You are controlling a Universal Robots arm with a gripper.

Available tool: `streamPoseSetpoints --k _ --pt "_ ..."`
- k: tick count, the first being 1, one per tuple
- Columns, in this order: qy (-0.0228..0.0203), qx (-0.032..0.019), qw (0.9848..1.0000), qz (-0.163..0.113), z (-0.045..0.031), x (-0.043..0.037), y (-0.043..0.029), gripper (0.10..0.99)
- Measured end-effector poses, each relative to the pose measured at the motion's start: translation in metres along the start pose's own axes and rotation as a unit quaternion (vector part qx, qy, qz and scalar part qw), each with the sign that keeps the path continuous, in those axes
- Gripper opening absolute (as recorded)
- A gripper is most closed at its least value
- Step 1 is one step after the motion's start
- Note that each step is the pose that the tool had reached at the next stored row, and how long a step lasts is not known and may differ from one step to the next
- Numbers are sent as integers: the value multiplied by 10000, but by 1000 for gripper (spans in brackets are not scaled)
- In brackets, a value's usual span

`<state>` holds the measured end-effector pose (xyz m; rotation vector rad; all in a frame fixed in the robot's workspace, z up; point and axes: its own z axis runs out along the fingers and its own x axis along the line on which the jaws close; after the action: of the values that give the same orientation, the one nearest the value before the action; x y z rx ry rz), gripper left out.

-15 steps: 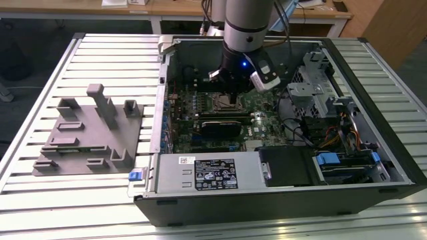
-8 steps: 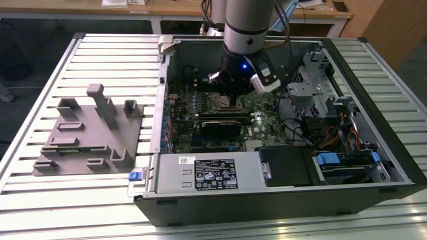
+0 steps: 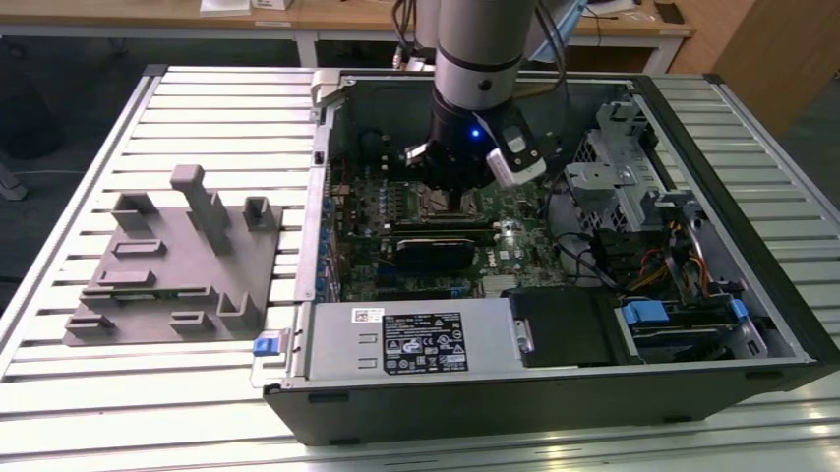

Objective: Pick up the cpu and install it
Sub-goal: 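Install the second cpu locking lever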

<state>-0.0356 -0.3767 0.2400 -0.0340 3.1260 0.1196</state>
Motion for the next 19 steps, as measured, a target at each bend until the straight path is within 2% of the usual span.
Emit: streamPoseSetpoints --k 5,10,13,16,19 --pt "0 -8 10000 1 22 103 -1 106" --pt "0 -121 9999 3 41 119 -4 106" --pt "-1 -203 9998 5 52 125 -44 106" --pt "-1 -243 9997 6 69 149 -70 106" --pt "-2 -250 9997 5 105 179 -77 106"
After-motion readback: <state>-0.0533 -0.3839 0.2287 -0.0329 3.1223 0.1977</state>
